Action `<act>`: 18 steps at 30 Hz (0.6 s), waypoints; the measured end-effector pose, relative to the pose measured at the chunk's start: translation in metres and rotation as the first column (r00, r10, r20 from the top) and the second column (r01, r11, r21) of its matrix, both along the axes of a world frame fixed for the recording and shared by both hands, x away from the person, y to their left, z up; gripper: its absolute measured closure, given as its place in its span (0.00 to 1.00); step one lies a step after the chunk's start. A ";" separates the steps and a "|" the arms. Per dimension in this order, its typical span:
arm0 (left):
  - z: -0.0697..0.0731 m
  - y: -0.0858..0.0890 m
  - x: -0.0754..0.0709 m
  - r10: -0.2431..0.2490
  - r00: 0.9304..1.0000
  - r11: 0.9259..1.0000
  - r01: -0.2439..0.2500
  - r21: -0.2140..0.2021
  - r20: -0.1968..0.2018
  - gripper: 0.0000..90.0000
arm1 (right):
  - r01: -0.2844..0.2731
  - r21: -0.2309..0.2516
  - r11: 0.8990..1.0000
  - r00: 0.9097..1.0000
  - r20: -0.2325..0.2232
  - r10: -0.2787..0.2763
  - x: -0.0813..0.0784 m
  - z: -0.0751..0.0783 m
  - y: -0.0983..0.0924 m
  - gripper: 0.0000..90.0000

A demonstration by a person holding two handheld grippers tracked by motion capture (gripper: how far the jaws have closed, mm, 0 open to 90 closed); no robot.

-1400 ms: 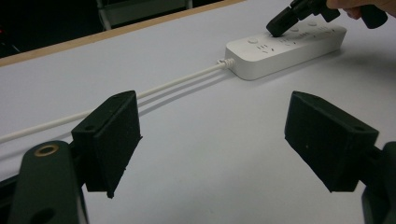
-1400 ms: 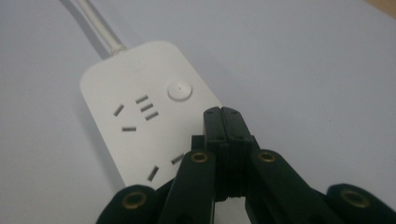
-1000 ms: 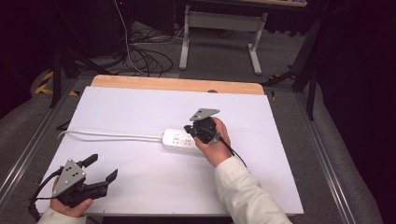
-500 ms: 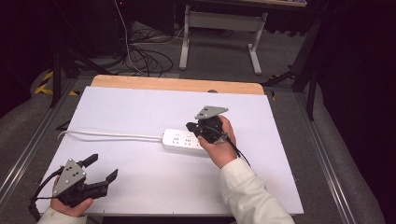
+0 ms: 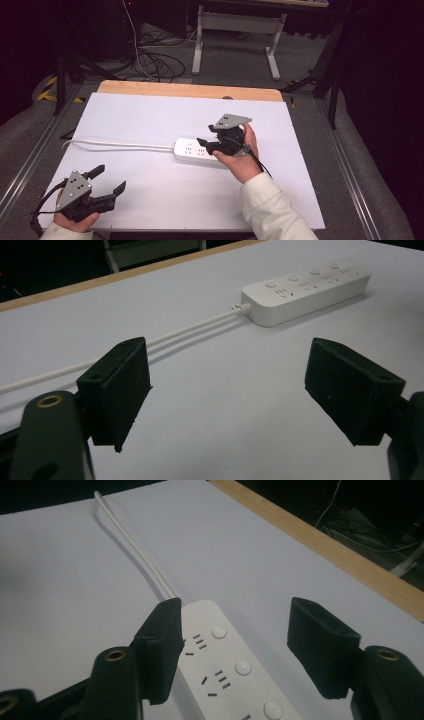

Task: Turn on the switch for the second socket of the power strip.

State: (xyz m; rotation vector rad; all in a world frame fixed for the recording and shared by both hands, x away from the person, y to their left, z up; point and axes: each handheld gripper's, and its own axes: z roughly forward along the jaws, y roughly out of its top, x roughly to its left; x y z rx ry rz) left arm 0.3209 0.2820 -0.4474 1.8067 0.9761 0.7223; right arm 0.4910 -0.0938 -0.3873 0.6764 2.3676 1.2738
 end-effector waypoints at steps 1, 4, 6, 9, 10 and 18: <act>0.000 0.000 0.000 -0.001 1.000 1.000 0.001 0.001 -0.001 0.20 | -0.003 0.007 1.000 1.000 0.007 0.003 -0.002 0.002 -0.002 0.42; 0.000 0.000 0.000 -0.001 1.000 1.000 0.001 0.001 -0.002 0.20 | -0.014 0.036 0.999 1.000 0.018 0.014 -0.010 0.009 -0.011 0.40; 0.000 0.000 0.000 0.000 1.000 1.000 0.000 0.001 -0.002 0.20 | -0.019 0.053 0.998 1.000 0.018 0.018 -0.015 0.012 -0.018 0.39; 0.000 0.000 0.000 0.001 1.000 1.000 -0.001 0.002 0.000 0.20 | -0.029 0.084 0.996 0.999 0.017 0.027 -0.022 0.015 -0.030 0.39; 0.000 0.000 0.000 0.000 1.000 1.000 0.000 0.001 -0.001 0.20 | -0.029 0.090 0.996 0.999 0.019 0.027 -0.025 0.015 -0.034 0.39; 0.000 -0.001 0.000 0.001 1.000 1.000 -0.001 0.009 0.002 0.20 | -0.029 0.111 0.993 0.999 0.018 0.027 -0.043 0.011 -0.056 0.38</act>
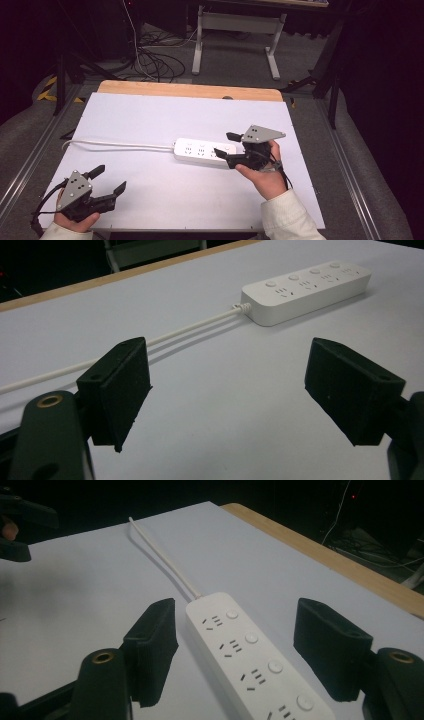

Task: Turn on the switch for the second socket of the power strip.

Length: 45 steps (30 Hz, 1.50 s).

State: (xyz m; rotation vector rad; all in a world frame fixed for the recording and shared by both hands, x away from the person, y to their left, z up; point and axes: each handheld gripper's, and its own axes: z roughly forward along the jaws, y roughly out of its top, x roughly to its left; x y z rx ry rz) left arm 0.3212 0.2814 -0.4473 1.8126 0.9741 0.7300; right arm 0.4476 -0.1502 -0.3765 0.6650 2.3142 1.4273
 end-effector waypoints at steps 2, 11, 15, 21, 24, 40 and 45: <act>0.000 -0.001 0.000 -0.001 1.000 1.000 0.001 -0.005 -0.002 0.20 | 0.004 0.010 1.000 1.000 -0.013 -0.004 -0.008 -0.004 -0.008 0.34; 0.000 -0.001 -0.001 -0.004 1.000 1.000 0.004 -0.010 -0.003 0.20 | 0.007 0.012 1.000 0.999 -0.032 -0.007 -0.022 -0.025 -0.030 0.28; 0.002 0.000 -0.002 -0.031 1.000 0.999 0.032 -0.038 0.001 0.20 | -0.032 0.025 0.999 0.999 -0.041 0.033 -0.030 -0.037 -0.038 0.24; 0.001 -0.001 -0.002 -0.036 0.999 0.999 0.036 -0.029 0.002 0.20 | -0.005 0.053 0.999 0.997 -0.081 0.009 -0.038 -0.053 -0.051 0.22; 0.001 -0.001 -0.003 -0.036 0.999 0.999 0.036 -0.028 -0.001 0.20 | 0.013 0.047 0.999 0.995 -0.104 -0.008 -0.039 -0.065 -0.057 0.22; 0.000 -0.004 -0.002 -0.050 0.999 0.999 0.050 -0.007 -0.001 0.20 | 0.075 0.027 0.997 0.986 -0.149 -0.070 -0.052 -0.107 -0.070 0.22; -0.001 -0.005 -0.001 -0.053 0.998 0.999 0.053 0.009 -0.015 0.20 | 0.089 0.025 0.996 0.982 -0.171 -0.084 -0.053 -0.114 -0.071 0.22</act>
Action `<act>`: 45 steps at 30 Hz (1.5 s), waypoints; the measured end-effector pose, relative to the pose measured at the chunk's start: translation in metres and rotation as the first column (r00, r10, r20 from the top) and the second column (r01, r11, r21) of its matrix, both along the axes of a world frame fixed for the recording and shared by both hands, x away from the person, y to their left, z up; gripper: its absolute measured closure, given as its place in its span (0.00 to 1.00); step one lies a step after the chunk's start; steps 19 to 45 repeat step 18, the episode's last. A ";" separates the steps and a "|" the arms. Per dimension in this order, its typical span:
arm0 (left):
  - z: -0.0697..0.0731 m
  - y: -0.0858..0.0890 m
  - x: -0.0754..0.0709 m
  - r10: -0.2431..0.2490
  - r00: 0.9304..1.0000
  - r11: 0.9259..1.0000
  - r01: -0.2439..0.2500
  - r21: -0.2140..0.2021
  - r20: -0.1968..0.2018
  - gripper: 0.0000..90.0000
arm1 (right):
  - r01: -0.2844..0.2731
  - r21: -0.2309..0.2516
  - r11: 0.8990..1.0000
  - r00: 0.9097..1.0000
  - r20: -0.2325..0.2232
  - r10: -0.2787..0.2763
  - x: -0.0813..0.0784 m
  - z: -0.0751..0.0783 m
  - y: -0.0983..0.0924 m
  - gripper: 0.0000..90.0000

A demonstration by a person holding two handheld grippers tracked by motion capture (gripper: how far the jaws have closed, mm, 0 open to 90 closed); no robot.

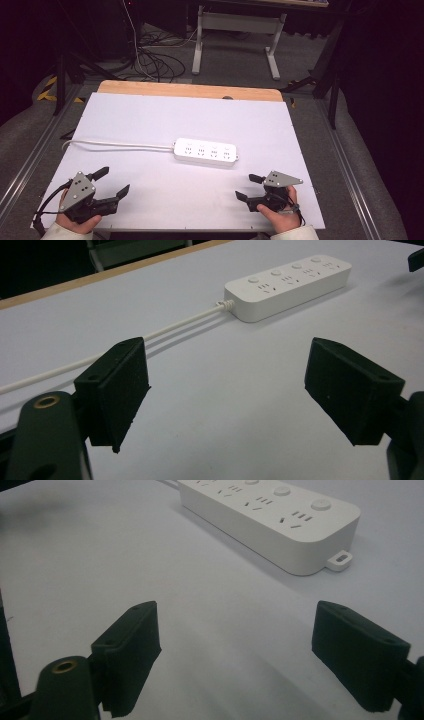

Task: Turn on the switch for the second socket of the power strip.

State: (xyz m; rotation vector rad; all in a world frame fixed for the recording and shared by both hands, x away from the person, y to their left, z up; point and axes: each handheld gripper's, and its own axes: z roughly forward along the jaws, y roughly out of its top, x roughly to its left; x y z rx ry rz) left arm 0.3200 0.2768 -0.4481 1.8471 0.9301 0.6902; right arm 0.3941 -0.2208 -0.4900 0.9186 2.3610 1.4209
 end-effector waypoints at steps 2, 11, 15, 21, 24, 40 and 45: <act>0.000 0.000 0.000 0.013 1.000 1.000 -0.013 -0.008 -0.012 0.20 | 0.007 -0.007 1.000 1.000 0.015 -0.007 0.001 0.001 0.000 0.22; 0.000 0.001 0.000 0.018 1.000 0.999 -0.019 -0.028 -0.021 0.20 | 0.013 -0.020 1.000 0.999 0.040 -0.012 0.002 0.004 0.000 0.18; 0.000 0.001 0.000 0.017 1.000 0.999 -0.017 -0.031 -0.019 0.20 | 0.015 -0.010 1.000 0.999 0.046 -0.015 0.002 0.006 -0.005 0.16; 0.000 0.001 0.000 0.012 1.000 1.000 -0.012 -0.024 -0.014 0.20 | 0.022 -0.015 1.000 0.998 0.053 -0.021 0.002 0.007 -0.007 0.15; 0.000 0.001 0.000 0.012 1.000 1.000 -0.012 -0.024 -0.014 0.20 | 0.022 -0.015 1.000 0.998 0.053 -0.021 0.002 0.007 -0.007 0.15; 0.000 0.001 0.000 0.012 1.000 1.000 -0.012 -0.024 -0.014 0.20 | 0.022 -0.015 1.000 0.998 0.053 -0.021 0.002 0.007 -0.007 0.15; 0.000 0.001 0.000 0.012 1.000 1.000 -0.012 -0.024 -0.014 0.20 | 0.022 -0.015 1.000 0.998 0.053 -0.021 0.002 0.007 -0.007 0.15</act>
